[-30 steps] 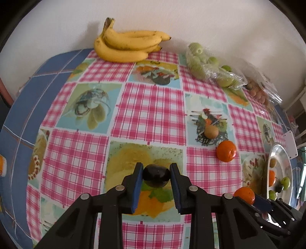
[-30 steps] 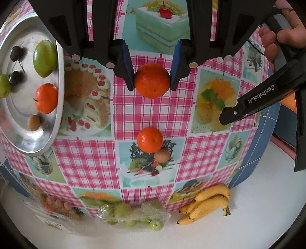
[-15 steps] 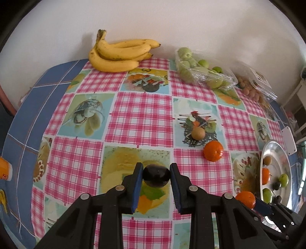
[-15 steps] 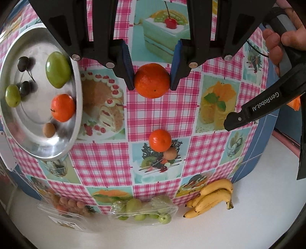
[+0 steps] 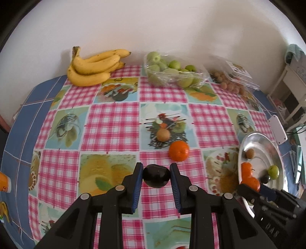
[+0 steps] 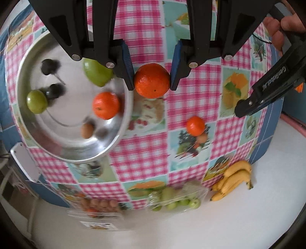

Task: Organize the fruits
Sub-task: 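Carry the dark cherry with the left gripper while the right carries the tangerine over the plate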

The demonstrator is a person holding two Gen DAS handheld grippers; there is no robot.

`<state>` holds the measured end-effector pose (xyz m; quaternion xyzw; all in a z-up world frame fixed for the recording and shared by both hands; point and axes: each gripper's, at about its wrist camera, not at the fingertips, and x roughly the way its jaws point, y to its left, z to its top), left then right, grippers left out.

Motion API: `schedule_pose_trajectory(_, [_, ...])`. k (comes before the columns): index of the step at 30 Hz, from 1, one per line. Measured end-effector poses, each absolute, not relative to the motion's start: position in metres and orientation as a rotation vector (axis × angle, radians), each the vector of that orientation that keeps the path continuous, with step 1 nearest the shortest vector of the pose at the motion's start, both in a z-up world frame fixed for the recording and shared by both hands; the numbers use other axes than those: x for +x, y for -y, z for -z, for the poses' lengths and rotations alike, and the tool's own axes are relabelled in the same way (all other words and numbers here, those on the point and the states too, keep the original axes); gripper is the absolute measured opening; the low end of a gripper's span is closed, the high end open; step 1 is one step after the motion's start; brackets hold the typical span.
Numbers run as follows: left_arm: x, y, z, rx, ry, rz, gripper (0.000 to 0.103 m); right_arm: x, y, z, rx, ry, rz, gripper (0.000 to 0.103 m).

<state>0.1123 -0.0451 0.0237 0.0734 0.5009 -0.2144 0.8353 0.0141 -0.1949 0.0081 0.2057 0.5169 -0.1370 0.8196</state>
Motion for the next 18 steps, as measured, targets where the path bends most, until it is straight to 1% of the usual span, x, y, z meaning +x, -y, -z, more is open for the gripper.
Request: schedule_pose_trajectory(18, [0.066,0.113,-0.034,0.269,-1.027,0.602,0.030,-0.038,0.288,-0.028,0.604,-0.999,0.485,0.038])
